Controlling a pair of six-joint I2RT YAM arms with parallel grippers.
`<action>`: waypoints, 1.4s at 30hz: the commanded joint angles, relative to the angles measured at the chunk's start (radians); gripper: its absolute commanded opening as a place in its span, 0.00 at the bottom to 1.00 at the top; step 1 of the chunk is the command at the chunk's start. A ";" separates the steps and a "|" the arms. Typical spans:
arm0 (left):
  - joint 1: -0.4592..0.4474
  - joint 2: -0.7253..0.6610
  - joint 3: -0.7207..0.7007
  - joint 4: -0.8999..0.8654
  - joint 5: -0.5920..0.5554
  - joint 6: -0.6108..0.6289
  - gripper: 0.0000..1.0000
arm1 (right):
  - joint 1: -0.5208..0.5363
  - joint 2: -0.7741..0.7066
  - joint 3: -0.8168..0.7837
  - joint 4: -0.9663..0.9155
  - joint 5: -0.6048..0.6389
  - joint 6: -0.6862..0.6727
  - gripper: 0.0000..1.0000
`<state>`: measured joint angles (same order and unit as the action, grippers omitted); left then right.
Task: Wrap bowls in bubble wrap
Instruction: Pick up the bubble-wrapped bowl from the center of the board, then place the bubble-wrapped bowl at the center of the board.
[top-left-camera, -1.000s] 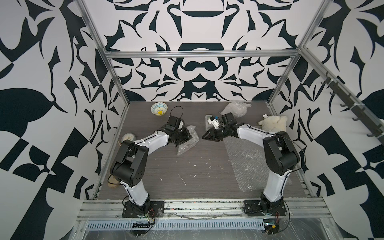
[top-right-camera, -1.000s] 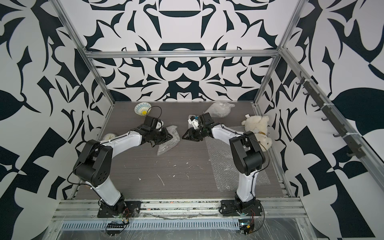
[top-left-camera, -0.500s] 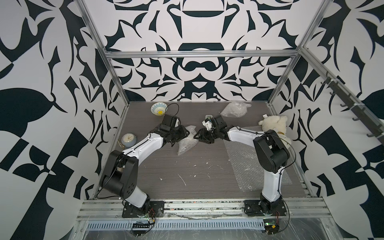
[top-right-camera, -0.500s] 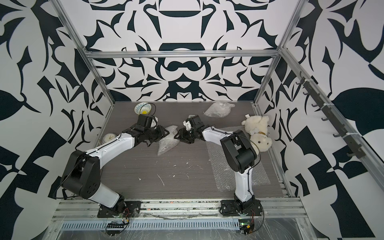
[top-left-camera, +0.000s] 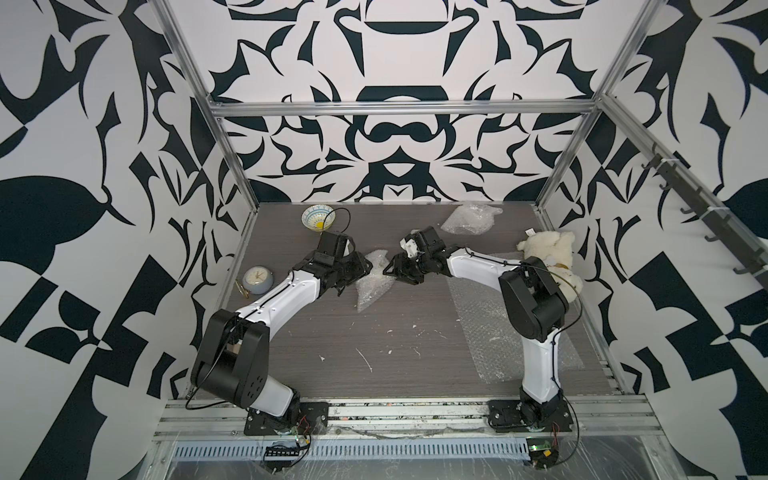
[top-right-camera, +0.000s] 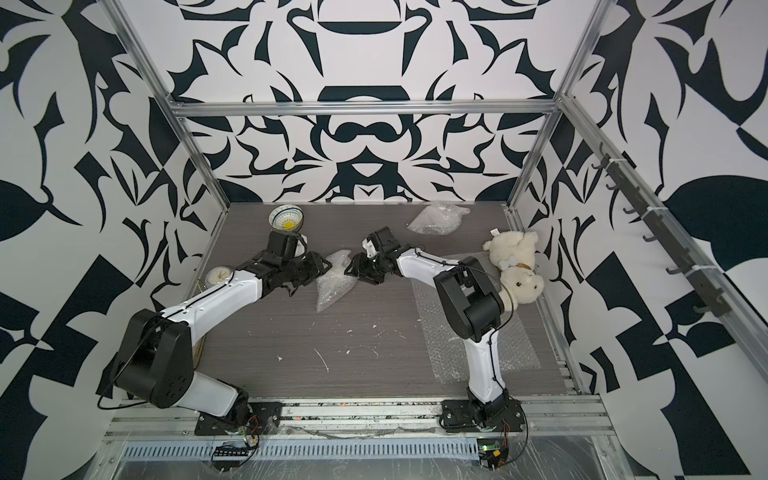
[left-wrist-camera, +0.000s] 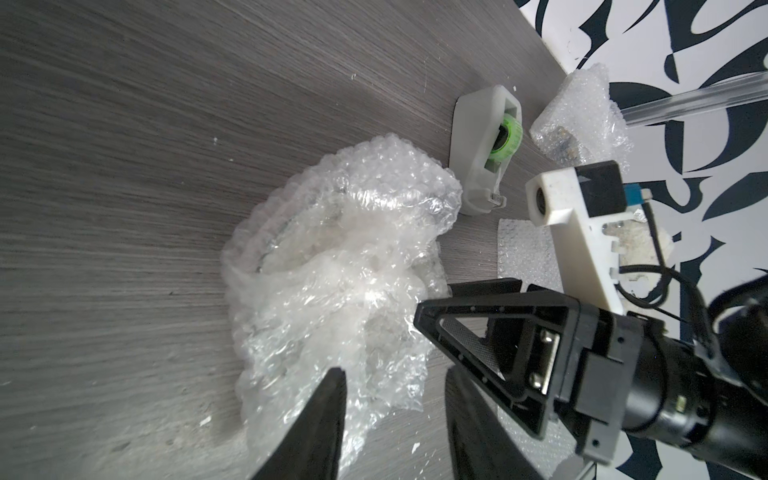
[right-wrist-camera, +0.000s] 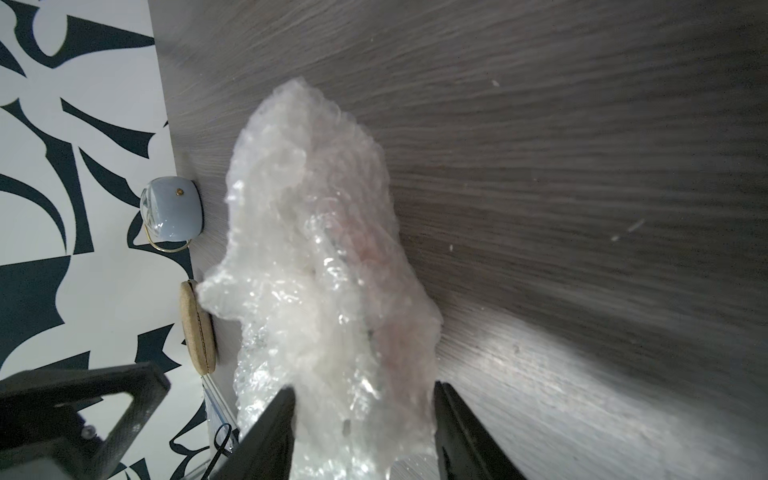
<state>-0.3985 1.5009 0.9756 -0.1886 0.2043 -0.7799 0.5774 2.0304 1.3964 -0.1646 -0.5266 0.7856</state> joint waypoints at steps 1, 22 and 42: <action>0.008 0.001 -0.027 0.000 -0.005 0.018 0.43 | 0.016 0.011 0.049 -0.042 0.027 -0.022 0.56; 0.120 -0.093 -0.120 0.000 0.002 0.028 0.44 | -0.048 0.110 0.271 -0.153 0.051 -0.086 0.00; 0.242 -0.182 -0.238 -0.026 0.008 0.047 0.45 | -0.152 0.711 1.288 -0.462 0.169 -0.014 0.01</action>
<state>-0.1631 1.3540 0.7551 -0.2008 0.2054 -0.7467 0.4084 2.7659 2.6408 -0.6353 -0.3492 0.7341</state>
